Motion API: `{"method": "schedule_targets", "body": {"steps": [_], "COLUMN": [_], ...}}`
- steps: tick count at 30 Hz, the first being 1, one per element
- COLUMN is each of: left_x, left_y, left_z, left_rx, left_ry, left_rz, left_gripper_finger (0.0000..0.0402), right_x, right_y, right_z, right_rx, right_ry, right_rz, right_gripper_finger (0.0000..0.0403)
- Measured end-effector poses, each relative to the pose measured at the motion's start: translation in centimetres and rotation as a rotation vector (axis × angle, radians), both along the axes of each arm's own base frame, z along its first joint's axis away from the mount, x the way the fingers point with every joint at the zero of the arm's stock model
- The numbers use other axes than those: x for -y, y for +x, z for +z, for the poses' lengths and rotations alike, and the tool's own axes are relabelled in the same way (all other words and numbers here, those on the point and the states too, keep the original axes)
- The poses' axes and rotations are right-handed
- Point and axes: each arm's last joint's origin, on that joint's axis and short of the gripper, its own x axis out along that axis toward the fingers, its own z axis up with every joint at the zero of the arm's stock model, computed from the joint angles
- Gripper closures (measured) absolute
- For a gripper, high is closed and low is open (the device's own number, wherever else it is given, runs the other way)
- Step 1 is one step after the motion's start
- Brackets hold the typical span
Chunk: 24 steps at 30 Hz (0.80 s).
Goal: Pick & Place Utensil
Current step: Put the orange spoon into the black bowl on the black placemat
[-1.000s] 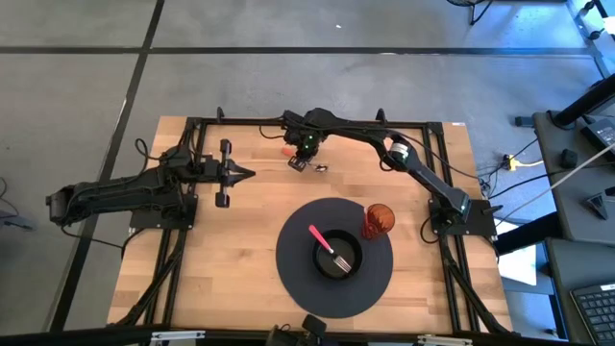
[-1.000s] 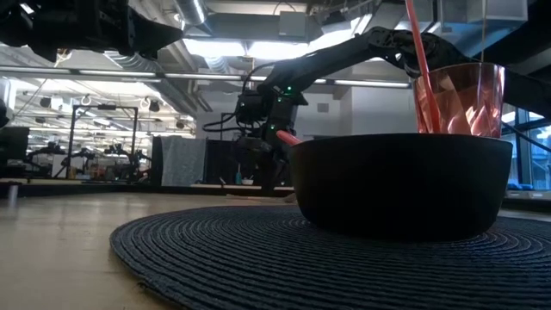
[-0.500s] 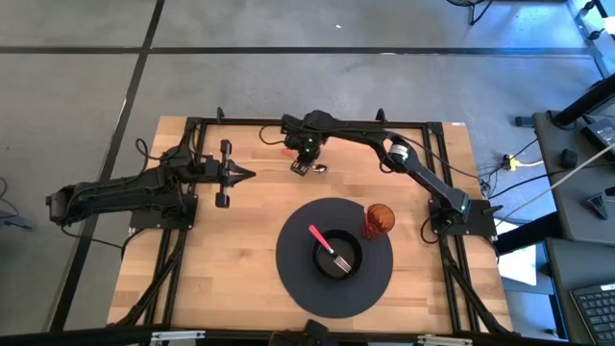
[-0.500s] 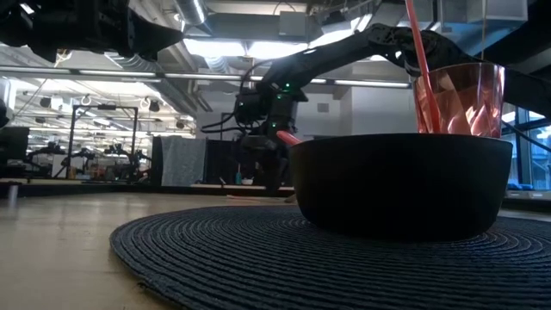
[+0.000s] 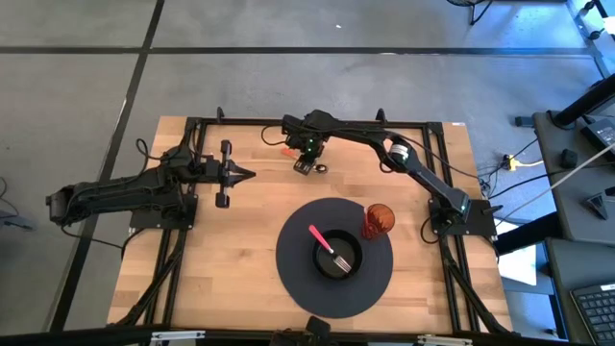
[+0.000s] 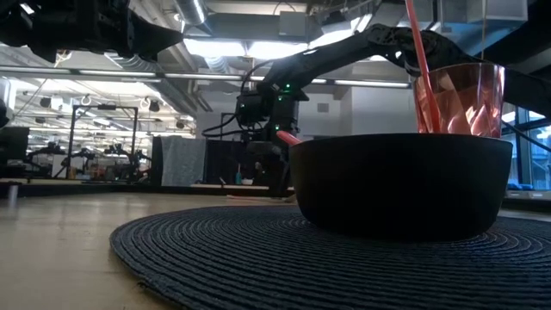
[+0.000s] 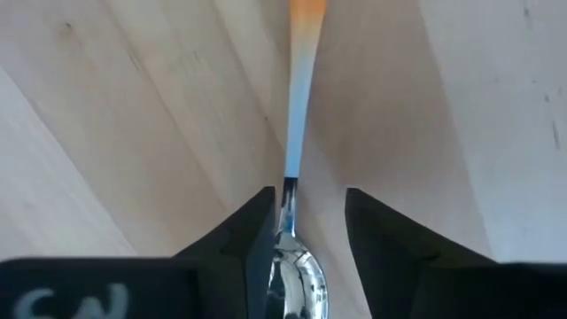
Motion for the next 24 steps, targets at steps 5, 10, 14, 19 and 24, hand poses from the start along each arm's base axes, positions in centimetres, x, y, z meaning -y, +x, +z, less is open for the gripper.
{"method": "schedule_targets", "body": {"steps": [5, 10, 14, 19, 24], "left_x": [0.0, 0.0, 0.0, 0.0, 0.0], "left_y": [0.0, 0.0, 0.0, 0.0, 0.0], "left_z": [0.0, 0.0, 0.0, 0.0, 0.0], "left_rx": [0.0, 0.0, 0.0, 0.0, 0.0], "left_ry": [0.0, 0.0, 0.0, 0.0, 0.0], "left_rz": [0.0, 0.0, 0.0, 0.0, 0.0], "left_gripper_finger": [0.0398, 0.0398, 0.0397, 0.0396, 0.0398], "right_x": [-0.1, -0.1, 0.0, 0.0, 0.1], "right_y": [-0.1, -0.2, -0.3, -0.4, -0.2], "right_z": [-1.2, -1.4, -1.5, -1.5, -0.8], "right_rx": [-0.017, -0.033, -0.034, -0.032, -0.019], "right_ry": [0.01, -0.012, -0.008, 0.015, 0.015], "right_rz": [0.03, 0.027, 0.044, 0.051, 0.06], "right_gripper_finger": [0.028, 0.0306, 0.036, 0.0388, 0.0396]}}
